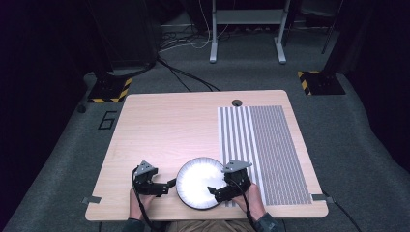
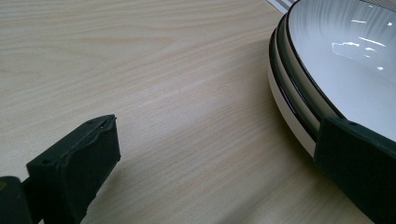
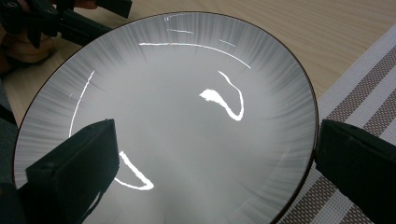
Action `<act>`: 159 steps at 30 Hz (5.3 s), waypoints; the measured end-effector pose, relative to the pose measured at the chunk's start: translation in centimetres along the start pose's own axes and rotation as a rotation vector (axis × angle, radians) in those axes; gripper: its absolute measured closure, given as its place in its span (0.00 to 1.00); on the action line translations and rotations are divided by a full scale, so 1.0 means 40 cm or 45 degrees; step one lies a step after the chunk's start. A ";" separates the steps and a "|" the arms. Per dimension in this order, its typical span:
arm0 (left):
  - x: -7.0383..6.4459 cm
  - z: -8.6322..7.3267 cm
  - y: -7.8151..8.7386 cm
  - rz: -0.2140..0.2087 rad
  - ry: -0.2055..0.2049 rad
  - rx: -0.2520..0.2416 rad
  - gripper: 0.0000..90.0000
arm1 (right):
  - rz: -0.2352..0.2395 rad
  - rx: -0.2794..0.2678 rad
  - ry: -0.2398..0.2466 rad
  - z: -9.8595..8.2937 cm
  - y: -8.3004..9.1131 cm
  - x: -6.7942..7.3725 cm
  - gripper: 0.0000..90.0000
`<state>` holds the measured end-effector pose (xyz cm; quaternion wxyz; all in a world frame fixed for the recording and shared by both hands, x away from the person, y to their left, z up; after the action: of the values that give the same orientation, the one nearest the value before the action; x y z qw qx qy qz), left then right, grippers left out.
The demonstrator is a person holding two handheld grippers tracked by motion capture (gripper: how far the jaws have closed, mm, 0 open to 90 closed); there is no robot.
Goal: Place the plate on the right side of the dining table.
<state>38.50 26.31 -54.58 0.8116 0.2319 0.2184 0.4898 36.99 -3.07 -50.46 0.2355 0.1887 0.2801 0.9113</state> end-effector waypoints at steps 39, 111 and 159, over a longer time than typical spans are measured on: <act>0.001 0.000 -0.006 0.026 -0.006 0.039 0.01 | -0.078 0.036 -0.005 0.006 -0.045 0.007 0.01; -0.104 0.065 0.061 -0.138 0.089 0.110 0.73 | -0.136 -0.040 -0.178 -0.001 -0.061 -0.044 0.68; -0.117 0.112 0.023 -0.050 0.151 -0.041 0.94 | -0.088 -0.314 -0.360 0.020 0.019 -0.084 0.94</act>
<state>38.48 21.76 -49.88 0.8103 0.1852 0.2628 0.4899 39.87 -5.08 -50.10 0.3252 0.2750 0.1368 0.8944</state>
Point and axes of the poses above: each handheld gripper's, and its own axes: y roughly backward along the jaws, z roughly out of its top, x roughly to its left, the point moved 3 cm from there along -y, roughly forward along the jaws, and after that the axes turned 10 degrees about z, right-handed, at the moved point
